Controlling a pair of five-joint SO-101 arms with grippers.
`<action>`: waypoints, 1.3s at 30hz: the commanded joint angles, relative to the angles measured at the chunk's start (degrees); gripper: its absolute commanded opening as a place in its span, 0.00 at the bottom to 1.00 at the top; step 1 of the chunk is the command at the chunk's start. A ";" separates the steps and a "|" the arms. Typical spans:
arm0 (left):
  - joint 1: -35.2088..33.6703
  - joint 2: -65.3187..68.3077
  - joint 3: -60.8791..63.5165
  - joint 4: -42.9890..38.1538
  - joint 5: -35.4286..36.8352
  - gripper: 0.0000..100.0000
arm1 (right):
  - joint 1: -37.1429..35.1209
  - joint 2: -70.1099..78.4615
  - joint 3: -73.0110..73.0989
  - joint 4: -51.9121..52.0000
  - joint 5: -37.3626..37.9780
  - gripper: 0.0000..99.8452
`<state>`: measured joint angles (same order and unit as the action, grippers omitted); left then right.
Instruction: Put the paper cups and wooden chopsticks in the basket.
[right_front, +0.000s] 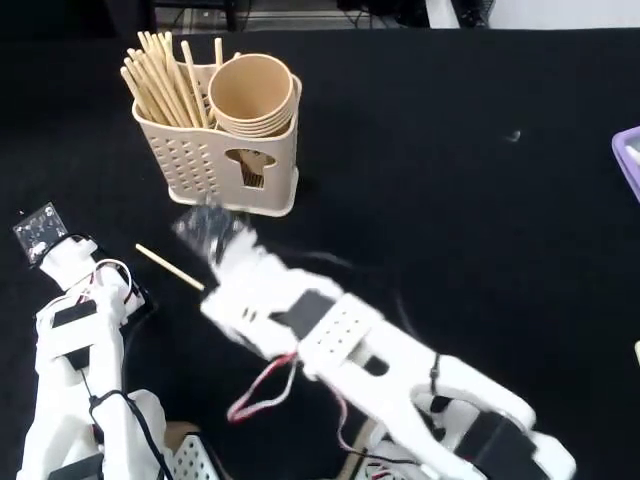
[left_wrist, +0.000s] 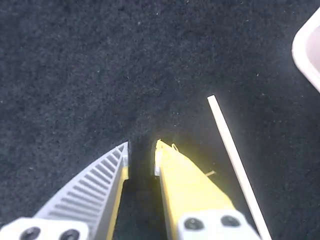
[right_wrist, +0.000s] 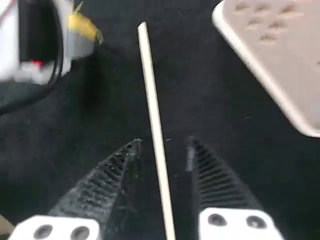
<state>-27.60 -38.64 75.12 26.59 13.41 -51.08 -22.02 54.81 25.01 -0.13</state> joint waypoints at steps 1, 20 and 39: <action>-0.22 -0.97 -0.84 -0.88 0.35 0.10 | -2.02 6.37 -2.42 -5.27 -0.09 0.19; -0.22 -0.88 -0.84 -0.88 0.35 0.10 | -1.76 37.76 -36.18 18.37 6.07 0.01; -0.31 -0.97 -0.84 -0.88 0.35 0.10 | 10.81 -8.92 -35.30 5.19 9.23 0.01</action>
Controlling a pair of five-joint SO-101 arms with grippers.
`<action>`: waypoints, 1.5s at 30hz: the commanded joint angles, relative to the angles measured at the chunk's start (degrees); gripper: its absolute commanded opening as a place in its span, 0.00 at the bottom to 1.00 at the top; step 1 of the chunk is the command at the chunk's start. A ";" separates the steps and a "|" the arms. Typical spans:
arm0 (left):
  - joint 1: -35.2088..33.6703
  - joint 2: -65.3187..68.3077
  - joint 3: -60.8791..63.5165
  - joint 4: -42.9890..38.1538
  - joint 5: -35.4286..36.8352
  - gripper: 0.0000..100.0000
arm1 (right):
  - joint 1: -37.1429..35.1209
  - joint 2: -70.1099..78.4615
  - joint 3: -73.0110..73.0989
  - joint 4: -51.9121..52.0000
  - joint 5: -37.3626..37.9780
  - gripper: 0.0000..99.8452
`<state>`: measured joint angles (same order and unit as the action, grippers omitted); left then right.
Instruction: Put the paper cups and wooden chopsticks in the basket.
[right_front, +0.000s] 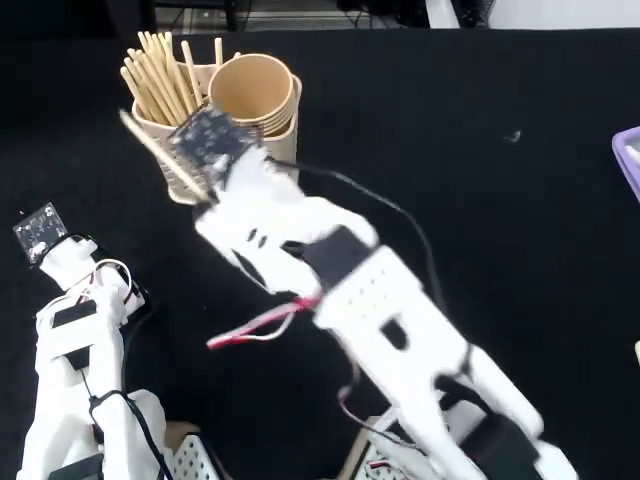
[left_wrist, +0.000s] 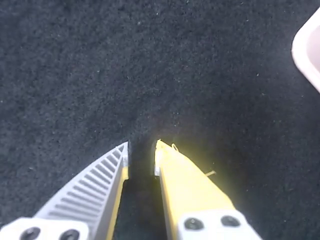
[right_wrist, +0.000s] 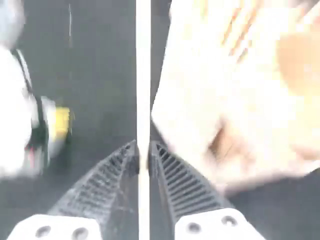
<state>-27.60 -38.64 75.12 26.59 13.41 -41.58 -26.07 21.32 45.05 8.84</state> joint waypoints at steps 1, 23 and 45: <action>-0.31 -0.97 -0.84 -0.88 0.35 0.10 | 1.32 -4.44 -1.71 -21.10 0.26 0.01; -0.31 -1.23 -0.75 -0.88 0.26 0.10 | 1.49 31.69 -23.25 -48.97 0.26 0.01; -0.31 -1.14 -0.84 -0.88 0.35 0.10 | 8.62 32.13 -28.18 -48.88 -12.92 0.01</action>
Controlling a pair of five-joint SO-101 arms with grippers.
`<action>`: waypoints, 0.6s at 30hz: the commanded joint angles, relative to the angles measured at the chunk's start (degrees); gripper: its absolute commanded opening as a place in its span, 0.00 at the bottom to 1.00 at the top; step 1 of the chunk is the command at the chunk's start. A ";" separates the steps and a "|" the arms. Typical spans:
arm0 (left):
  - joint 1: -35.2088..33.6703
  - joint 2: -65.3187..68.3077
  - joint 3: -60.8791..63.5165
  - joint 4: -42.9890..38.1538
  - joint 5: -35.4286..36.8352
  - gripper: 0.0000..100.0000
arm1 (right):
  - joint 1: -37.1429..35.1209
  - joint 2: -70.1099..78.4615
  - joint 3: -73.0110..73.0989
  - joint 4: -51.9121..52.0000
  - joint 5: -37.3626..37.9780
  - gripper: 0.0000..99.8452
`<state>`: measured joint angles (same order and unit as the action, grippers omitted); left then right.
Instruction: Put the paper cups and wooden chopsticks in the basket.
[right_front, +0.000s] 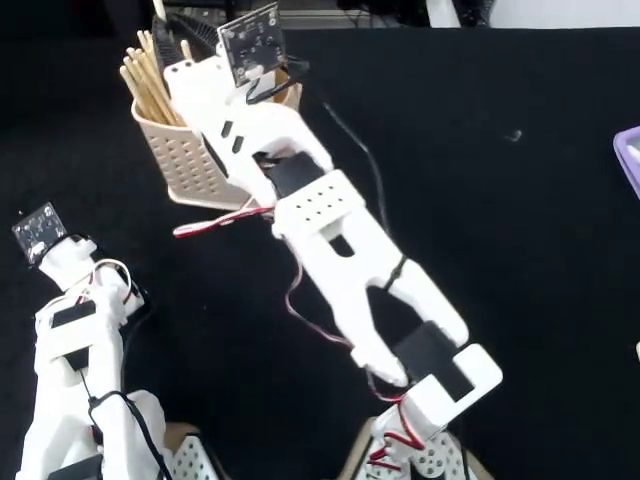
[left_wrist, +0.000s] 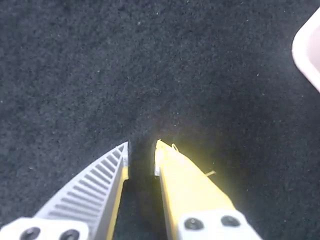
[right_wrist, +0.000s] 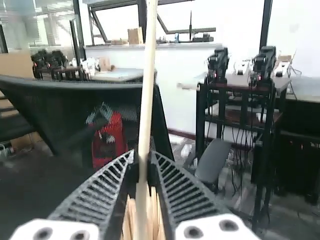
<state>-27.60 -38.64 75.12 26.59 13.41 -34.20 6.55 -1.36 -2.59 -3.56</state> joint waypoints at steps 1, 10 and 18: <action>-0.31 -1.14 -0.84 -0.88 0.35 0.10 | 1.23 -0.48 -6.20 -1.23 -0.35 0.01; -0.22 -1.14 -0.84 -0.88 0.35 0.10 | 1.41 0.57 -5.85 -1.49 -0.18 0.01; -0.22 -1.14 -0.84 -0.88 0.35 0.10 | 1.32 9.19 -14.64 -1.67 -0.18 0.01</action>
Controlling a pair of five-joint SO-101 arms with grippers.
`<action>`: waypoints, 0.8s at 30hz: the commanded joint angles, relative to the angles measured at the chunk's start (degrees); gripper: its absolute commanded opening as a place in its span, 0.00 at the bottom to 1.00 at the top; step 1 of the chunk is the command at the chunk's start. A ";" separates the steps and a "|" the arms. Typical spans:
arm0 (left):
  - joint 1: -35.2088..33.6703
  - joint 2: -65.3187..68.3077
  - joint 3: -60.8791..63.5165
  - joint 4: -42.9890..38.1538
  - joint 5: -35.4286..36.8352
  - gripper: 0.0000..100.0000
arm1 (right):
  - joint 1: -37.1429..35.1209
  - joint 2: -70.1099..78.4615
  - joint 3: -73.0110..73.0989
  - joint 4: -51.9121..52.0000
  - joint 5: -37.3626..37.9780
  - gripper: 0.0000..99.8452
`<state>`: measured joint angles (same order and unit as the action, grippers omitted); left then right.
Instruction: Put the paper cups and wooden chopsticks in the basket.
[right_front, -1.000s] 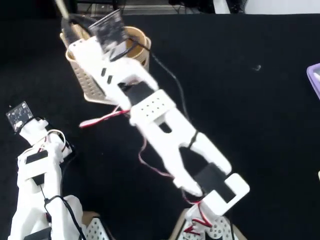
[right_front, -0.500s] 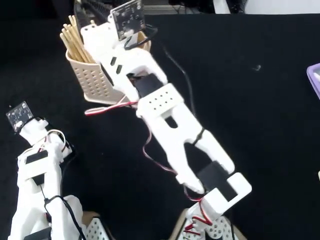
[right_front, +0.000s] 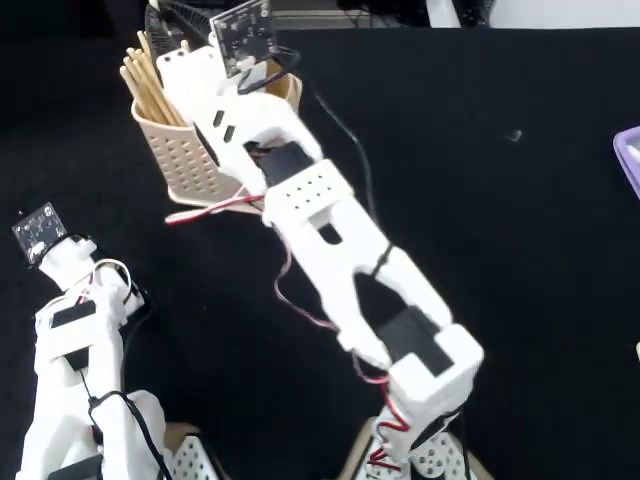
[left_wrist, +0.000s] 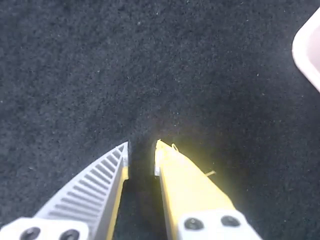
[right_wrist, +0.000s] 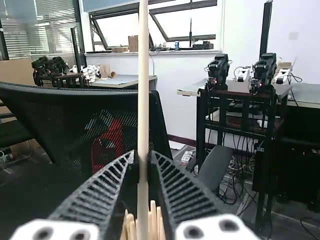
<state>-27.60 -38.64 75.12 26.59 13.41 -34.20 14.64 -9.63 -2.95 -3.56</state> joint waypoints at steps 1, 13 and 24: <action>-0.22 -1.14 -0.84 -0.88 0.26 0.10 | 1.41 2.15 -7.52 -1.23 -0.18 0.01; -0.22 -1.14 -0.84 -0.88 0.18 0.10 | 1.05 5.14 -4.97 -1.23 -0.44 0.01; -0.22 -1.23 -0.84 -0.88 0.09 0.10 | 1.05 5.14 -2.51 -1.41 -0.53 0.01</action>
<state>-27.60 -38.64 75.12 26.59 13.41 -34.20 20.88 -10.77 -2.95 -3.56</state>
